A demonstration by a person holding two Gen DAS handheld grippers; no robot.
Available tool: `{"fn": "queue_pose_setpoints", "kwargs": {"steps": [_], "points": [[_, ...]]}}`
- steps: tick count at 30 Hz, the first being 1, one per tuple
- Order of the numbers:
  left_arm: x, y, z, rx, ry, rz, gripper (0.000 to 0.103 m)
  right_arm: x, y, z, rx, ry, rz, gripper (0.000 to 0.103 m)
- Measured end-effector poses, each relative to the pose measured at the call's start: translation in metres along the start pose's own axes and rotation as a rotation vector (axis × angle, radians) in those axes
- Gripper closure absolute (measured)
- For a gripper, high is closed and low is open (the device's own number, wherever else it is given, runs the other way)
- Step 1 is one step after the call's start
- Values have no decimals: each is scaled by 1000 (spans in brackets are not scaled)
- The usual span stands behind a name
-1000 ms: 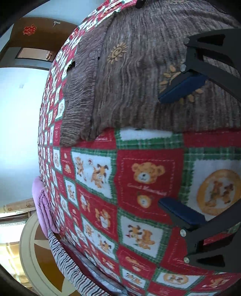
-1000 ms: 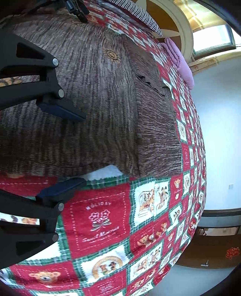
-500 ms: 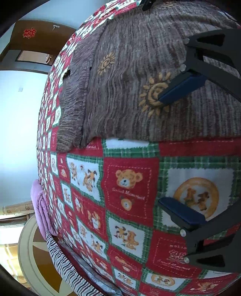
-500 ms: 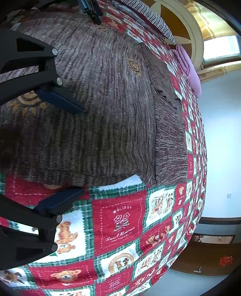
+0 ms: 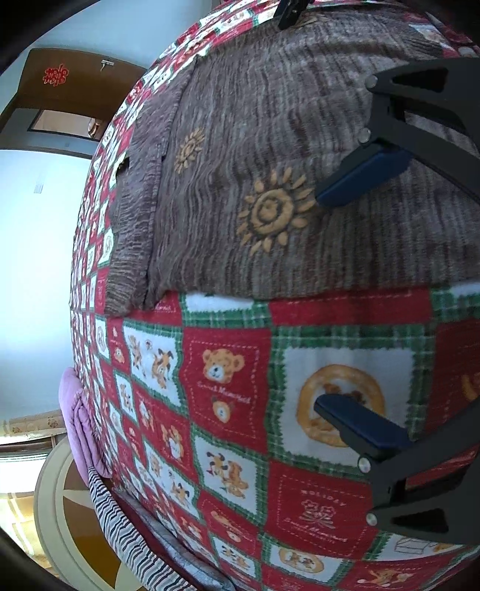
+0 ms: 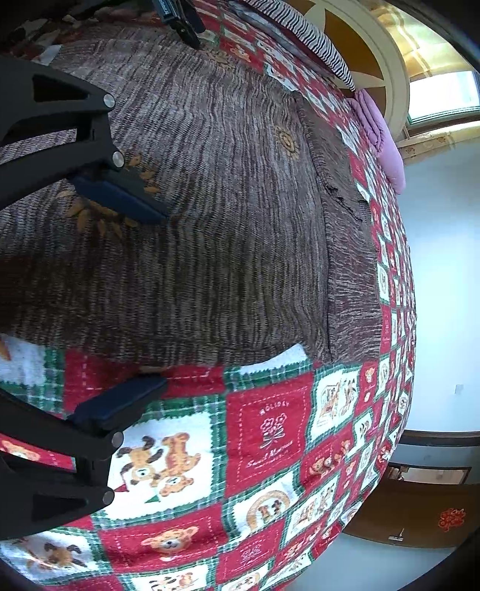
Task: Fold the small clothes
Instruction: 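Move the left tool to the sweater hem and grasp it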
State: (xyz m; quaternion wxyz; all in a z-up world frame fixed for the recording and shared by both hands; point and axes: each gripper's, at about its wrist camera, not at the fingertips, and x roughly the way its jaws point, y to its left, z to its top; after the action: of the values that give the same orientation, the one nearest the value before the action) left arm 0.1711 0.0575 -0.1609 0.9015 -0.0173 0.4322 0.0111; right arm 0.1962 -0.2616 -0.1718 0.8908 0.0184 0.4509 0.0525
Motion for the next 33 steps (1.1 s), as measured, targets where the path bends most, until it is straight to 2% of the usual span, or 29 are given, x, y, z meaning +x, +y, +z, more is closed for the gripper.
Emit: {"fn": "queue_pose_setpoints", "kwargs": {"steps": [10,18,30,33], "points": [[-23,-4,-28,36,17,-33,0,-15,2,-17,-15,34,3,19],[-40,-3,-50,31,34,-92,11,-28,6,-35,-57,75,-9,19],[-54,0,-64,-36,66,-190,39,-46,7,-69,-69,82,18,18],[-57,-2,-67,-46,74,-214,59,-49,7,-77,-85,82,17,18]]}}
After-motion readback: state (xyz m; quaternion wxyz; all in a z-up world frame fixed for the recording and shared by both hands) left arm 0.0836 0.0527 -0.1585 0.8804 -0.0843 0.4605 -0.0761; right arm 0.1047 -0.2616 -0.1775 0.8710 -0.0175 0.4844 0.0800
